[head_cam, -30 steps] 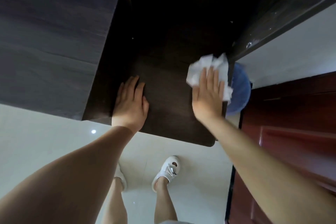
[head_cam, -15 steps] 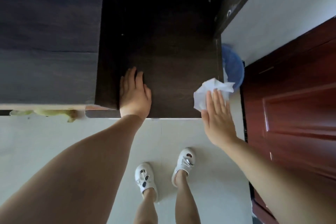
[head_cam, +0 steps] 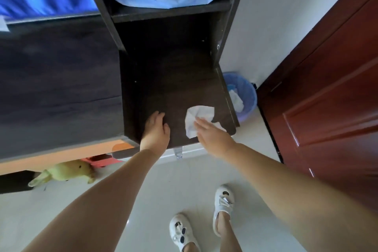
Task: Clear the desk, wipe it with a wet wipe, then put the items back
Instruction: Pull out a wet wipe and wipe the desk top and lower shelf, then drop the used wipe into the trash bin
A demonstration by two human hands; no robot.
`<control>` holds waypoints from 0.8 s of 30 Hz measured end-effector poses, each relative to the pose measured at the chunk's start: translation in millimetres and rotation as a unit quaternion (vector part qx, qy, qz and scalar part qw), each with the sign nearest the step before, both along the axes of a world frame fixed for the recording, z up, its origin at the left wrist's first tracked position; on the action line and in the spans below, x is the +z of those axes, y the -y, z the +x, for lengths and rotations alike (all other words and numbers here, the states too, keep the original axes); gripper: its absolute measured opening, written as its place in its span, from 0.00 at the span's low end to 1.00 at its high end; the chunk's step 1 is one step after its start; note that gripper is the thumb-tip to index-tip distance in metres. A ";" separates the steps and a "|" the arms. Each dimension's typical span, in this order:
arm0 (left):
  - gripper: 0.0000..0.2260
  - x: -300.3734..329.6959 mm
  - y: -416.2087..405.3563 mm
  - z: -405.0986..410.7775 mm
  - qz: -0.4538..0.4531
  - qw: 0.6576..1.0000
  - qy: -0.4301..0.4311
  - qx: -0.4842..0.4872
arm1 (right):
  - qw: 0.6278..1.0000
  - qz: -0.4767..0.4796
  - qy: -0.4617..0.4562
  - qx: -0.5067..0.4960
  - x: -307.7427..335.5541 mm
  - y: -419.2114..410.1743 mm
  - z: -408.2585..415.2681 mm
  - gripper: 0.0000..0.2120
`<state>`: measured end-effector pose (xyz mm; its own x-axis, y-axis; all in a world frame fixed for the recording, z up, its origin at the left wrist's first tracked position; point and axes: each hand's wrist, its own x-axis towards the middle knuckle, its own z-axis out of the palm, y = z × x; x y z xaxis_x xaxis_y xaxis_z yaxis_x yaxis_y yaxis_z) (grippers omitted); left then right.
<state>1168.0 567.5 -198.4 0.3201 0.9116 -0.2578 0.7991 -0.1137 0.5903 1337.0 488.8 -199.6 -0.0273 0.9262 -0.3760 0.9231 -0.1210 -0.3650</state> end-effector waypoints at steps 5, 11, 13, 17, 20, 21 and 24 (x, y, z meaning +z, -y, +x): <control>0.18 70.1 16.3 23.5 0.004 0.997 0.009 -0.071 | 0.984 0.042 -0.052 -0.166 95.8 30.4 58.4 0.20; 0.17 152.5 27.9 74.8 0.045 0.988 0.039 -0.140 | 0.943 0.162 -0.072 -0.282 189.9 64.6 118.2 0.17; 0.17 174.0 35.2 98.2 0.057 0.984 0.051 -0.163 | 0.926 0.171 -0.106 -0.321 217.9 81.6 136.1 0.18; 0.15 207.4 53.9 151.3 0.062 0.977 0.082 -0.185 | 0.900 0.192 -0.124 -0.371 249.5 110.0 178.7 0.20; 0.13 223.2 65.9 196.6 0.059 0.976 0.101 -0.185 | 0.890 0.208 -0.148 -0.379 259.0 125.4 214.1 0.20; 0.14 226.7 70.2 212.4 0.058 0.976 0.109 -0.180 | 0.885 0.211 -0.164 -0.381 262.2 129.4 226.9 0.19; 0.16 232.9 81.9 256.4 0.046 0.977 0.136 -0.155 | 0.875 0.221 -0.211 -0.377 268.5 137.4 261.2 0.17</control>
